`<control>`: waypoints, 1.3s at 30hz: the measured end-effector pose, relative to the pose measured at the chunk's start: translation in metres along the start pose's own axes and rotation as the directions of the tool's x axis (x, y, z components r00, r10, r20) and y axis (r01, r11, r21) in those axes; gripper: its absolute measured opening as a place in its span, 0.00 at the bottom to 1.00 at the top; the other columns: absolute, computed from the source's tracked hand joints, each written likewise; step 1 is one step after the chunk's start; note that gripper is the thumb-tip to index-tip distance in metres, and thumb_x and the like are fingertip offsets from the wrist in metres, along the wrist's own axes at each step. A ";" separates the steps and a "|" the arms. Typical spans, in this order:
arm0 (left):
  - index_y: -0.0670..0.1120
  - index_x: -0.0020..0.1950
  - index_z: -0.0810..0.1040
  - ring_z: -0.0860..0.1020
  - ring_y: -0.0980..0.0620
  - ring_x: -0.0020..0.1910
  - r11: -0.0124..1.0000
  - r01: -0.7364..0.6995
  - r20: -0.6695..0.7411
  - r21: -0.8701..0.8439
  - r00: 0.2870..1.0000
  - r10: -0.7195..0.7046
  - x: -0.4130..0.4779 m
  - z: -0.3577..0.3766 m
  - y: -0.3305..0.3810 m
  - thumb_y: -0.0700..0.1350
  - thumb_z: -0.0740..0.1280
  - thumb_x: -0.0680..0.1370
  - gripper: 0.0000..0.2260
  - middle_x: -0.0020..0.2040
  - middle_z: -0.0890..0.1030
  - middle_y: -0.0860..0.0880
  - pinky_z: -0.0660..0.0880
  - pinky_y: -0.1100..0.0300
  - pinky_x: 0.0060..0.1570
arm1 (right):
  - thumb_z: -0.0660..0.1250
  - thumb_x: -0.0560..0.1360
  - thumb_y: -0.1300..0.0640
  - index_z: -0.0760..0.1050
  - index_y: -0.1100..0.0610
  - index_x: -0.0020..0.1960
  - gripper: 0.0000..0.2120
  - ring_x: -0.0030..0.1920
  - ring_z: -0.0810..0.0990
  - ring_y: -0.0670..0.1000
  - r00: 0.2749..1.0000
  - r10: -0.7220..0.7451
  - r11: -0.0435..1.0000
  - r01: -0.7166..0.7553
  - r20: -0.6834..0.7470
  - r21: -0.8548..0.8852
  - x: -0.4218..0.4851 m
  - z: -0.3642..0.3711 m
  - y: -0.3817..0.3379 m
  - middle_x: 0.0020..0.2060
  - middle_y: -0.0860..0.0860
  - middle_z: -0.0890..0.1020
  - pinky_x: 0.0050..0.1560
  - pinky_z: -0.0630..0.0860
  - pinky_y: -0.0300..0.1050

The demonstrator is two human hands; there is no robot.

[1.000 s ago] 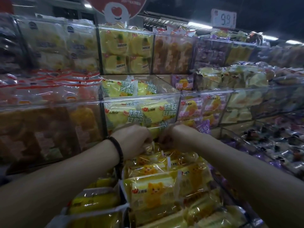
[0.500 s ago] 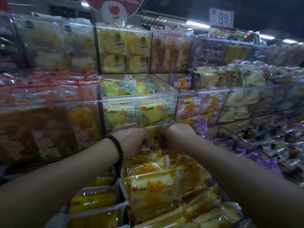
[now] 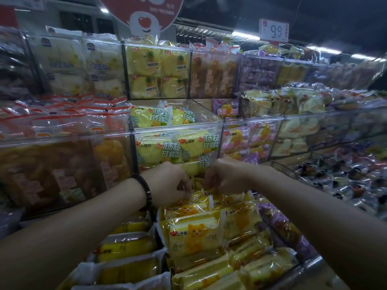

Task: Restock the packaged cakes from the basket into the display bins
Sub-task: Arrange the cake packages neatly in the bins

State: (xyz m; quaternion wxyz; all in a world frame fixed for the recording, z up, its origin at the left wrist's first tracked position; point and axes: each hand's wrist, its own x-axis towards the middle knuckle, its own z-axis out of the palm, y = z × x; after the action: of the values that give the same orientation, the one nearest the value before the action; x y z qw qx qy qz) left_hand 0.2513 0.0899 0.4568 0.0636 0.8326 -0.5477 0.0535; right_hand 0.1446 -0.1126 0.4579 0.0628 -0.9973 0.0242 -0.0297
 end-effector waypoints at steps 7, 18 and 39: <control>0.57 0.59 0.86 0.80 0.61 0.46 1.000 0.004 0.039 0.022 0.999 -0.005 -0.002 0.000 -0.001 0.60 0.71 0.78 0.13 0.50 0.84 0.59 0.82 0.61 0.48 | 0.73 0.79 0.55 0.85 0.50 0.58 0.08 0.38 0.75 0.38 0.995 -0.080 0.991 0.074 -0.053 -0.108 0.003 0.009 -0.009 0.38 0.37 0.76 0.41 0.72 0.35; 0.54 0.59 0.84 0.81 0.52 0.47 0.961 0.136 0.015 0.241 0.989 -0.144 -0.004 -0.007 0.004 0.56 0.73 0.79 0.11 0.53 0.81 0.52 0.81 0.58 0.43 | 0.78 0.75 0.52 0.82 0.44 0.50 0.07 0.44 0.83 0.49 0.979 0.019 0.985 -0.053 -0.202 -0.164 0.007 0.010 0.001 0.43 0.43 0.83 0.45 0.85 0.54; 0.58 0.57 0.83 0.80 0.53 0.47 0.982 0.143 -0.123 0.122 0.984 -0.128 -0.003 0.006 0.012 0.50 0.75 0.78 0.09 0.51 0.80 0.54 0.83 0.57 0.44 | 0.76 0.78 0.53 0.84 0.52 0.59 0.11 0.50 0.83 0.48 0.981 0.035 0.999 -0.035 -0.193 0.005 -0.008 0.013 -0.009 0.50 0.47 0.84 0.52 0.81 0.40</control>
State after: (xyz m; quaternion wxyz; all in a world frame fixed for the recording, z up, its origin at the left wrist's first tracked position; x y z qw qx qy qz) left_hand 0.2387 0.0870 0.4513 0.0439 0.8659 -0.4804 0.1323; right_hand 0.1375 -0.1017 0.4459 0.0615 -0.9891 0.0477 -0.1250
